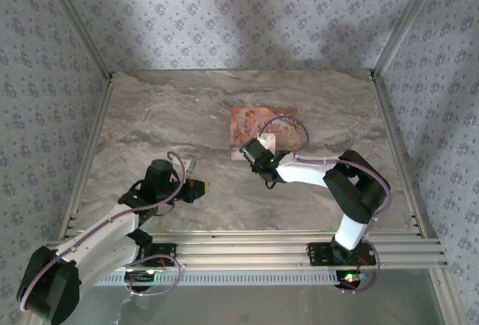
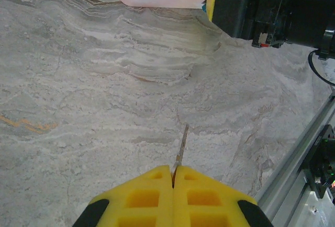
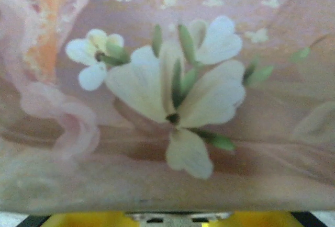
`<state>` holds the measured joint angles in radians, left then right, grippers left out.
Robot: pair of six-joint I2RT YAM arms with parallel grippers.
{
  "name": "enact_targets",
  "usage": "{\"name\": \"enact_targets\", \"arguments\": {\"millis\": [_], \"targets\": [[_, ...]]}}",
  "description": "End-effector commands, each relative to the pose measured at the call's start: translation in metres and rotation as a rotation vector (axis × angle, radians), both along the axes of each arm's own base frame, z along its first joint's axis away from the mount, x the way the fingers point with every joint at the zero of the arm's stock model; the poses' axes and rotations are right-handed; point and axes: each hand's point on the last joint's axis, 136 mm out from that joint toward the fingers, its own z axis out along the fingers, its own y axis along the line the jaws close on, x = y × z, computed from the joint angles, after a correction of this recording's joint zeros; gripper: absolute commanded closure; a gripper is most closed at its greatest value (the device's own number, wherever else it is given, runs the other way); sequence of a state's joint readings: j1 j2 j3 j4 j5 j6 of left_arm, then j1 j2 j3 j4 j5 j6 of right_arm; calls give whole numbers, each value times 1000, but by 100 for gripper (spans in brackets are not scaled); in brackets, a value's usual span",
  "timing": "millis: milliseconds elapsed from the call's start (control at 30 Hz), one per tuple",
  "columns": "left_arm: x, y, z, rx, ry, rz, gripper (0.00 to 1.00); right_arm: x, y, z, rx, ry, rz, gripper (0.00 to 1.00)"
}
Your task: Unlock a padlock with a key
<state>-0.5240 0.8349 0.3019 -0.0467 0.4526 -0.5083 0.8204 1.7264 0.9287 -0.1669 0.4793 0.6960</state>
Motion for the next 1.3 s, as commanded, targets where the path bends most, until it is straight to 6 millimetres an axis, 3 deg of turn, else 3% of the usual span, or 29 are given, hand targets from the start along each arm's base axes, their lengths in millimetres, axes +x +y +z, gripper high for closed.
{"name": "enact_targets", "arguments": {"millis": [0,233,467,800,1033,1267], "targets": [[0,0,7,3,-29,-6,100,12,5,6,18,-28,2,72],[0,0,8,-1,-40,-5,100,7,11,12,70,7,39,85],[4,-15,23,-67,-138,-69,100,-9,17,31,227,120,90,99],[10,-51,54,-55,-415,-160,100,-27,25,80,413,222,193,100],[21,-68,56,-97,-477,-187,100,-36,30,108,535,264,230,100],[28,-87,58,-185,-510,-220,100,-39,27,122,641,309,205,100]]}}
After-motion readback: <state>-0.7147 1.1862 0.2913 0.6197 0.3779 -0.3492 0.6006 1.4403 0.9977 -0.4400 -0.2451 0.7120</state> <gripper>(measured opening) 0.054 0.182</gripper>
